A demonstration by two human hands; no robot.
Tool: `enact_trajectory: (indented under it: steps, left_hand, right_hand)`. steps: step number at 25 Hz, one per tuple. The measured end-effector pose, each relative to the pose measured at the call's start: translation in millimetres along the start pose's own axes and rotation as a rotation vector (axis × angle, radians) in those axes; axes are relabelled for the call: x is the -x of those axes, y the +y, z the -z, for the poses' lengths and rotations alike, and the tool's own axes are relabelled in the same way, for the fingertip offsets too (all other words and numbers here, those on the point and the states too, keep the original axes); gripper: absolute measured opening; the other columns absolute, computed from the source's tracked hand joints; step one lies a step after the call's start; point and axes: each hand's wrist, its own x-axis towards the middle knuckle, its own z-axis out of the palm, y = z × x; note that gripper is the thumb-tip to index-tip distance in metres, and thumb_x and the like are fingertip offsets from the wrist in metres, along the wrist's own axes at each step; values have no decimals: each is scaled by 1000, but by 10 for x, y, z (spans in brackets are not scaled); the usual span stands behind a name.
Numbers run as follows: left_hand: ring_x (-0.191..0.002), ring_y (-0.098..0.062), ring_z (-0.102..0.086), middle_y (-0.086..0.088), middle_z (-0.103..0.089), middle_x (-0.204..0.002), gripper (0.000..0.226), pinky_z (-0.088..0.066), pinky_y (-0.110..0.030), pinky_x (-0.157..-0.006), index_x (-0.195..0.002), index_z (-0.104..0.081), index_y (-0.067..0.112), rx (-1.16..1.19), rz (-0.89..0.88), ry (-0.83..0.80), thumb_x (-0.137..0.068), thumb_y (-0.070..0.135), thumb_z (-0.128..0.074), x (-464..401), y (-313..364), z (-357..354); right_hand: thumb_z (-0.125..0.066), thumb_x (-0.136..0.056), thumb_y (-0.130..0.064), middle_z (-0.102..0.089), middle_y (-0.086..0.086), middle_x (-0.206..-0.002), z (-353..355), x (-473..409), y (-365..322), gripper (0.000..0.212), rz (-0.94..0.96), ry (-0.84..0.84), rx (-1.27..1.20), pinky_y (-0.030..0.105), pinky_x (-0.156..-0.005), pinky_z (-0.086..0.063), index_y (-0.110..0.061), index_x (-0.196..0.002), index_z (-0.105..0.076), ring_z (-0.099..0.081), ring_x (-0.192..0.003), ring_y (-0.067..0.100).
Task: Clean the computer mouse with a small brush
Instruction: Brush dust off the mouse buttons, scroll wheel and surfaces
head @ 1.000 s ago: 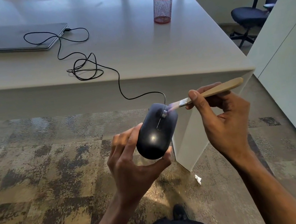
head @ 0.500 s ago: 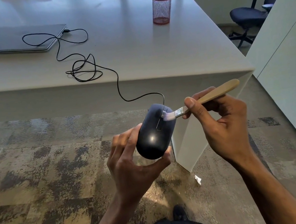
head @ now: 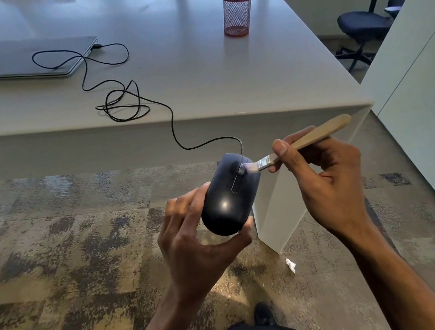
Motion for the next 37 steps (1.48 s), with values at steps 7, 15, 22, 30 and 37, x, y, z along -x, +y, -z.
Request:
enact_trajectory:
  steps: [7,15,22,30,37]
  left_hand:
    - [-99,-14,-55,-11,-67,-107,66,-44,-17,-86,-110,-65,-1,-13,2,-4,-69,49,-74,16,0,-6]
    - [-97,-17,-57,-11,-68,-107,66,-45,-18,-85,-111,-65,-1,-19,-8,7,-67,48,-75,5,1,2]
    - [-98,-17,-56,-11,-67,-106,66,-47,-21,-84,-110,-65,-1,-25,-1,8,-67,47,-75,10,5,9]
    - [-96,-18,-58,-10,-68,-106,63,-44,-16,-87,-109,-66,0,-27,-14,12,-69,48,-74,-6,22,30]
    - [-96,-17,-58,-9,-68,-106,62,-44,-16,-87,-108,-67,0,-34,-30,20,-69,47,-75,-11,3,25]
  right_hand:
    - [-62,-94,-30,-70,-22,-80,32,-21,1,11,18,80,44,13,-70,-53,-20,-91,-67,-71,-76,1]
    - [-61,-95,-31,-71,-20,-83,-11,25,10,11,10,37,26,15,-69,-55,-23,-89,-67,-72,-76,3]
    - [-61,-95,-31,-69,-25,-82,-4,38,-6,8,26,39,23,12,-69,-54,-27,-89,-65,-71,-75,1]
    - [-62,-94,-31,-69,-19,-82,-17,-43,82,13,17,100,86,11,-70,-53,-19,-91,-67,-71,-77,-1]
    - [-63,-95,-29,-67,-25,-80,-30,-116,86,8,24,141,65,6,-69,-50,-21,-93,-66,-69,-77,-7]
